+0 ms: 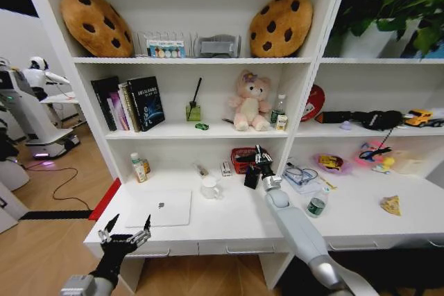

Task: Organize the objects on the table.

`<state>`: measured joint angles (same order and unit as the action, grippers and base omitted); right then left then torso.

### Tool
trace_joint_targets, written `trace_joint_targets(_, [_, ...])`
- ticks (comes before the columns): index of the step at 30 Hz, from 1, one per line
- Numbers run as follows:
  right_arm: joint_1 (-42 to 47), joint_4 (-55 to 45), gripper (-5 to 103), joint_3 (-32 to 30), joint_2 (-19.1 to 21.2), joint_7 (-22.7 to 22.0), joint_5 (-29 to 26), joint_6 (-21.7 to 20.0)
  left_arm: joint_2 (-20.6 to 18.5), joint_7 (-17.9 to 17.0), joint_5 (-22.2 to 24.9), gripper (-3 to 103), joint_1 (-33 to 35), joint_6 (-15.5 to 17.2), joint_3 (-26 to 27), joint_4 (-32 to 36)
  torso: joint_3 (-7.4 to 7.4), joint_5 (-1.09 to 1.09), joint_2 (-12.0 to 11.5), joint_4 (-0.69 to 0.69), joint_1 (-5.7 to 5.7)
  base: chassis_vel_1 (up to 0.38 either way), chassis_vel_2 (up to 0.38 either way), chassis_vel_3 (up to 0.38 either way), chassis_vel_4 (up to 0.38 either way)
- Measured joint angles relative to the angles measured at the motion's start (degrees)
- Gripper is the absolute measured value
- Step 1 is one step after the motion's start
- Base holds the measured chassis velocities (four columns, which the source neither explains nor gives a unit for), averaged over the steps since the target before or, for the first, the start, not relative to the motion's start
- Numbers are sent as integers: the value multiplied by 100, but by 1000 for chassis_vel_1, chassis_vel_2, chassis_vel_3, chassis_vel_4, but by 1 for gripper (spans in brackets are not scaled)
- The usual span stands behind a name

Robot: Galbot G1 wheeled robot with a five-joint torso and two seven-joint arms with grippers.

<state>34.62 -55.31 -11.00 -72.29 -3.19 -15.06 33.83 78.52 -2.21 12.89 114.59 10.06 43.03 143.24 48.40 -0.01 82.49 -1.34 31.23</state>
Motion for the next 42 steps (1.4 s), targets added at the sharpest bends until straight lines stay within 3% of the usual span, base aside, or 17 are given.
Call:
trace_joint_targets(10, [-145,331,12,-27,-138,3,58,112,0,0,0,100,0,0,0,0,0,0,0,0,0,0,0,0,0])
trace_joint_targets(12, [-150,338,16,-21,-153,4,48,79,0,0,0,100,0,0,0,0,0,0,0,0,0,0,0,0,0])
trace_joint_targets(13, [-153,342,28,-16,-167,4,28,55,0,0,0,100,0,0,0,0,0,0,0,0,-1,0,0,0,0])
trace_joint_targets(16, [-157,352,33,2,-183,9,-16,30,0,0,0,100,0,0,0,0,0,0,0,1,-1,0,0,0,0])
trace_joint_targets(18, [-132,307,49,37,-187,28,-156,-8,0,0,0,100,0,0,0,0,0,0,0,1,-1,0,0,0,0])
trace_joint_targets(24, [81,-56,66,40,-99,33,-481,-159,0,0,0,100,0,0,0,0,0,1,0,2,0,0,0,0,0])
trace_joint_targets(27, [797,-1524,82,-19,372,-74,-1269,-1205,0,0,0,100,0,0,0,0,0,2,0,5,0,0,0,0,0])
trace_joint_targets(28, [797,-1524,82,-19,372,-74,-1269,-1205,0,0,0,100,0,0,0,0,0,2,0,5,0,0,0,0,0])
trace_joint_targets(30, [1614,-2857,93,-203,1023,-476,-1761,-2171,0,0,0,100,0,0,1,0,-1,2,0,-3,-1,0,0,0,0])
trace_joint_targets(31, [1614,-2857,93,-203,1023,-476,-1761,-2171,0,0,0,100,0,0,1,0,-1,2,0,-3,-1,0,0,0,0])
trace_joint_targets(33, [2221,-3901,99,-427,1478,-921,-2106,-2981,-1,2,0,100,0,0,-2,-1,-2,0,1,-6,-1,0,0,0,0])
trace_joint_targets(34, [2221,-3901,99,-427,1478,-921,-2106,-2981,-1,2,0,100,0,0,-2,-1,-2,0,1,-6,-1,0,0,0,0])
trace_joint_targets(35, [2837,-4751,100,-731,1829,-1272,-2725,-3875,0,1,0,100,0,-1,0,0,-3,-1,2,-1,-3,0,0,0,0])
trace_joint_targets(36, [3195,-5076,100,-956,1987,-1343,-3095,-4303,0,1,0,100,0,-1,0,0,-2,1,2,1,-3,0,0,0,0])
trace_joint_targets(37, [3195,-5076,100,-956,1987,-1343,-3095,-4303,0,1,0,100,0,-1,0,0,-2,1,2,1,-3,0,0,0,0])
trace_joint_targets(39, [3669,-5251,100,-1331,2167,-1267,-3342,-4847,0,0,0,100,0,-1,0,0,-2,1,2,-1,-2,0,0,0,0])
trace_joint_targets(42, [3805,-5151,100,-1539,2272,-1107,-3429,-5233,0,0,0,100,0,-1,0,0,-2,2,2,-1,-2,0,0,0,0])
